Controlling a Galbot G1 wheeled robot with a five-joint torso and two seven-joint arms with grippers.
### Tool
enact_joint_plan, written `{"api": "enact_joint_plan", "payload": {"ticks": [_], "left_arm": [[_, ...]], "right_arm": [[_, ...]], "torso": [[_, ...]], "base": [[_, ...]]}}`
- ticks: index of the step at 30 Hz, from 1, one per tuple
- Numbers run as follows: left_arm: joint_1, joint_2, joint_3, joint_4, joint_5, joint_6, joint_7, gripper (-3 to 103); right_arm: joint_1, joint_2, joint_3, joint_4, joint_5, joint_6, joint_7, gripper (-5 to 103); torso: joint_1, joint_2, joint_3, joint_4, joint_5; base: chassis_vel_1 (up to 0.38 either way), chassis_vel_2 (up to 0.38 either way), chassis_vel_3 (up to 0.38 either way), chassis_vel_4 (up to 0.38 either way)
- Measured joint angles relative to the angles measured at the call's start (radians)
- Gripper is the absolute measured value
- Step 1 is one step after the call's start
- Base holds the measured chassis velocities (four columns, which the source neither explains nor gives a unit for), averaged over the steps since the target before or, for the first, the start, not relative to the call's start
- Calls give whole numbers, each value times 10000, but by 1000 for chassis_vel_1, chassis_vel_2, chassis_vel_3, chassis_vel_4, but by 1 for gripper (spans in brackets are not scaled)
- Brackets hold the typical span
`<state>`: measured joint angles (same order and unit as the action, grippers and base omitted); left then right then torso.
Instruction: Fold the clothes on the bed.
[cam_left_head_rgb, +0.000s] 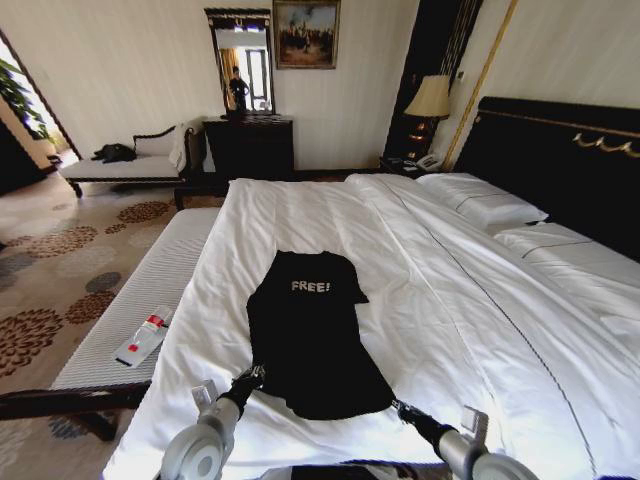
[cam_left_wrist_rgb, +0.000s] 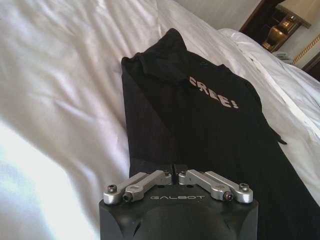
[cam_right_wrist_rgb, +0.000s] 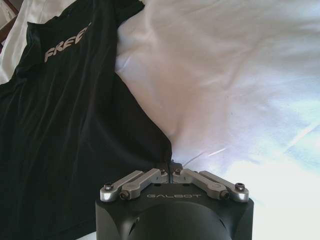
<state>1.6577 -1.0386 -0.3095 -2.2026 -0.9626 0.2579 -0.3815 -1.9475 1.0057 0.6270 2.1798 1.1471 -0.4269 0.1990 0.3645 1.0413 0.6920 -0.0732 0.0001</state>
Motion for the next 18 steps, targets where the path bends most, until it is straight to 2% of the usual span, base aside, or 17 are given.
{"api": "enact_joint_plan", "payload": {"ticks": [9, 10, 13, 14, 18], "left_arm": [[-67, -107, -21, -27, 5, 0, -226, 0], [-5, -129, -67, -192, 14, 2, -411, 0], [354, -254, -148, -1091, 319, 139, -1665, 0], [354, -254, -148, -1091, 319, 139, -1665, 0], [1275, -307, -241, -2205, 473, 434, -2521, 0]], "right_arm": [[-77, 34, 55, 42, -34, 31, 6, 0], [-94, 29, 77, 43, -35, 32, 5, 0], [-56, -4, 81, 39, -32, 36, 5, 0], [-56, -4, 81, 39, -32, 36, 5, 0], [39, -58, -23, 96, 69, 17, 58, 0]], "torso": [[0, 0, 0, 0, -3], [0, 0, 0, -1, -2], [0, 0, 0, -1, -2], [0, 0, 0, -1, -2], [0, 0, -1, 1, 1]], "base": [[0, 0, 0, 0], [0, 0, 0, 0], [0, 0, 0, 0], [0, 0, 0, 0], [0, 0, 0, 0]]}}
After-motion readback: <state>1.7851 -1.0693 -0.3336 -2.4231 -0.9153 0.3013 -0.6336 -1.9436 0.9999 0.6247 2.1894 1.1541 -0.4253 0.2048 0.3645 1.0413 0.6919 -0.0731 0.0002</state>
